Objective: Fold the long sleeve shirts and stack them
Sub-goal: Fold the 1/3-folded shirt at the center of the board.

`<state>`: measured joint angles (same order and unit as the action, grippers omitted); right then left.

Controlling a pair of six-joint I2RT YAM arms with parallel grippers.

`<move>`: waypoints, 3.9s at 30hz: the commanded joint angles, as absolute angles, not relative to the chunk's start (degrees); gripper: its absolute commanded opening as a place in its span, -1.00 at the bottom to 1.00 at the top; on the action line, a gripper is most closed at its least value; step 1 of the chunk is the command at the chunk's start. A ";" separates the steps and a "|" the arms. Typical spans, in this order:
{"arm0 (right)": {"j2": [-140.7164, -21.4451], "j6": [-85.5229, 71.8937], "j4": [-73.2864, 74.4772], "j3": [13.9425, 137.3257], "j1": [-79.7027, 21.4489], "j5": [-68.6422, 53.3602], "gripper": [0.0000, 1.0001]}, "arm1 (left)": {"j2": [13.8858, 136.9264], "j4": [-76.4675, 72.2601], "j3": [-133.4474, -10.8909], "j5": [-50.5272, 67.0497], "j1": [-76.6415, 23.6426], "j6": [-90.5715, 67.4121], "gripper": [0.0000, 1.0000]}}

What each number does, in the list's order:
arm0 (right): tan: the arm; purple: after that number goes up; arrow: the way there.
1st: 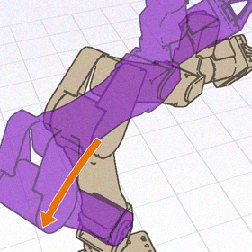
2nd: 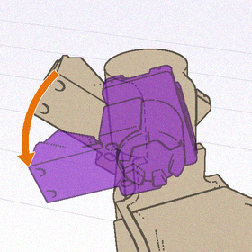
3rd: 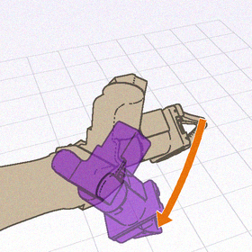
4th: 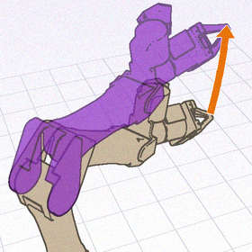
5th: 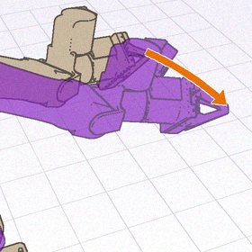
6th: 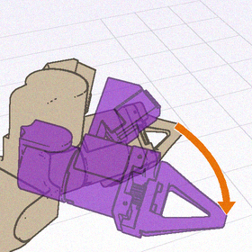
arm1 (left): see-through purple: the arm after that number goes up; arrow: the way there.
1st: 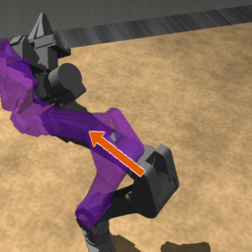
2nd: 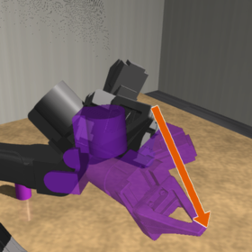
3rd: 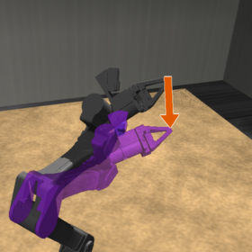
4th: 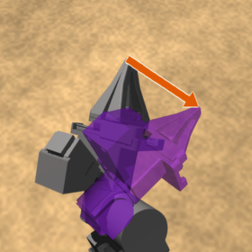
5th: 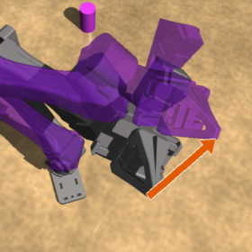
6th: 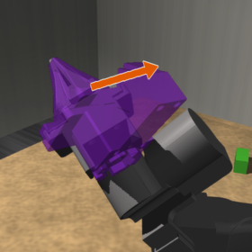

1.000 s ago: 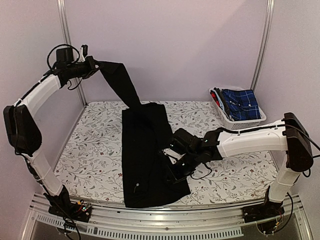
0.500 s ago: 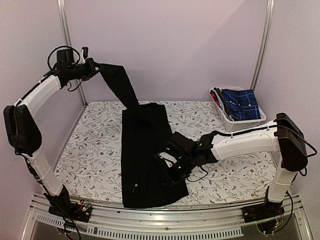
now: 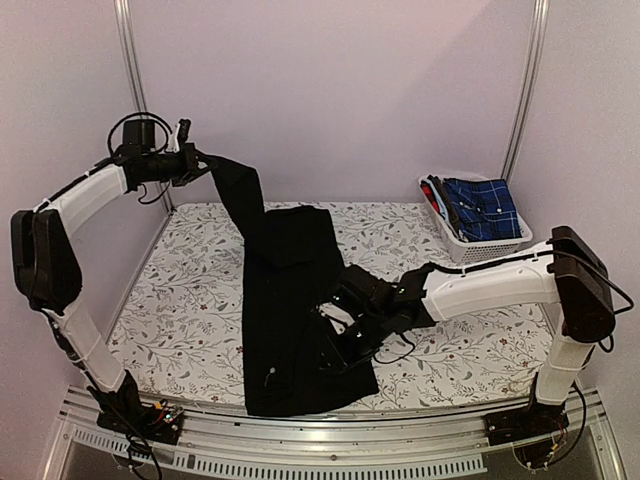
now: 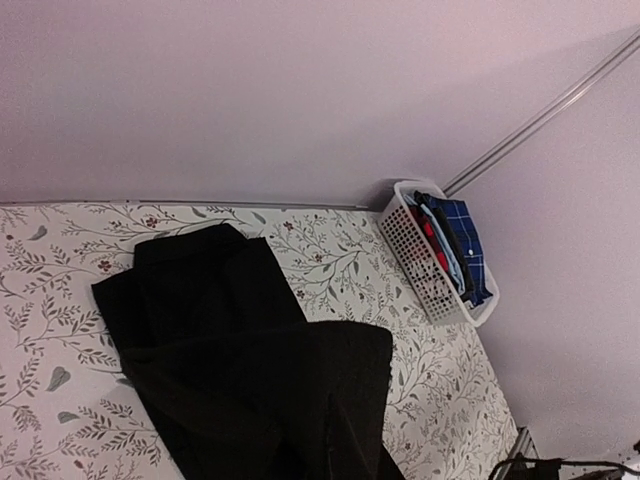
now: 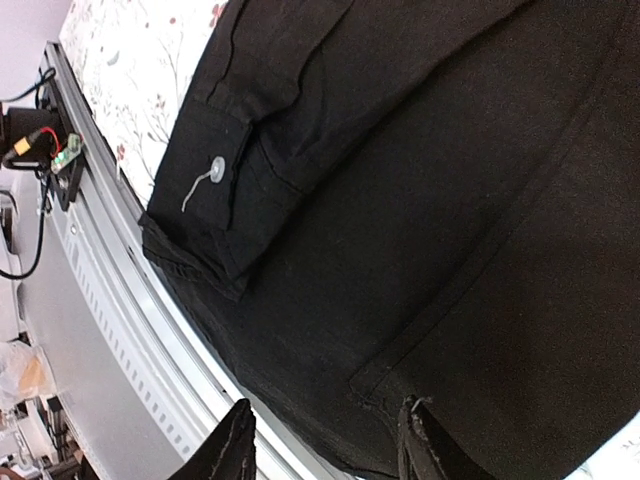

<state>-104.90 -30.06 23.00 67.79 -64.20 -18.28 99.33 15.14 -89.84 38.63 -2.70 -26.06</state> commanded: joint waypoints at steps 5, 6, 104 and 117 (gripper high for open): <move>-94.43 -29.16 22.32 66.18 -55.46 -8.86 0.04 | 97.09 23.38 -85.67 44.95 -10.86 -16.32 -1.00; -93.81 -28.97 22.20 66.18 -54.01 -8.24 0.05 | 97.68 24.69 -85.54 45.07 -12.15 -15.44 -1.00; -108.97 -24.52 23.85 77.97 -48.53 -4.18 0.32 | 83.19 2.77 -45.18 22.96 -23.50 -45.59 0.37; -106.53 -26.70 18.47 66.46 -44.54 -3.60 0.09 | 92.56 -6.59 -44.92 20.16 -22.98 -49.72 0.18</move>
